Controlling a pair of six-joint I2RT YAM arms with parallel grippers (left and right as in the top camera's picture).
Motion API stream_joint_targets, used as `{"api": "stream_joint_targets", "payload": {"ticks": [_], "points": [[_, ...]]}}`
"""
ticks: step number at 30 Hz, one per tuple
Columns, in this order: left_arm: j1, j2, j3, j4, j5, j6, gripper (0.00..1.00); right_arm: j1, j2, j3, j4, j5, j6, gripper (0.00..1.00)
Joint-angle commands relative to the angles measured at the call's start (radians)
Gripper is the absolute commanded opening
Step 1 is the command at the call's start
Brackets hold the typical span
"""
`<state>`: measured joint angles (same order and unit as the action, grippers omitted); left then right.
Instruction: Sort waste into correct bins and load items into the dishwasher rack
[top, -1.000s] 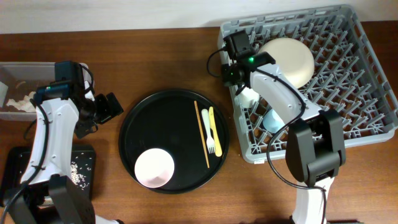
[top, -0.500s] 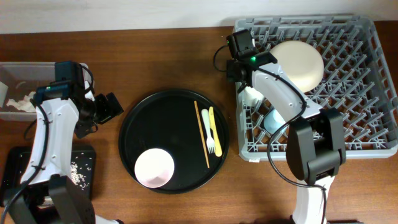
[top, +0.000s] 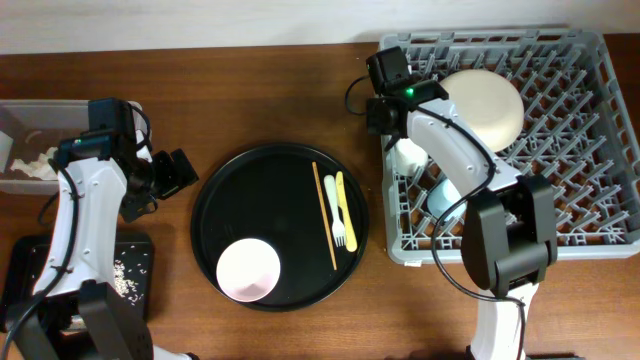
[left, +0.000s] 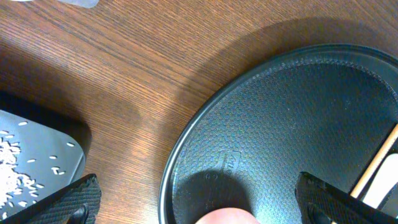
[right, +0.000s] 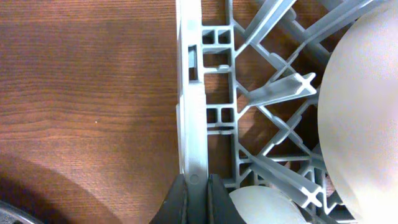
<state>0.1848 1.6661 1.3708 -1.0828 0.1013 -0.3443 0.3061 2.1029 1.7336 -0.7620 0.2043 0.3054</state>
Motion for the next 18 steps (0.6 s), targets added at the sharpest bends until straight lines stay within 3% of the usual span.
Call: {"api": "stream_joint_targets", "payload": {"ticks": [1, 16, 18], "points": [[0.001, -0.010, 0.009, 0.000, 0.007, -0.002, 0.99, -0.018, -0.002, -0.016, -0.061, 0.008, 0.066, 0.04], [0.001, -0.010, 0.009, 0.000, 0.007, -0.002, 0.99, -0.018, -0.002, -0.016, -0.113, -0.014, 0.066, 0.04], [0.001, -0.010, 0.009, 0.000, 0.007, -0.002, 0.99, -0.018, -0.002, -0.016, -0.102, -0.013, 0.066, 0.47]]}}
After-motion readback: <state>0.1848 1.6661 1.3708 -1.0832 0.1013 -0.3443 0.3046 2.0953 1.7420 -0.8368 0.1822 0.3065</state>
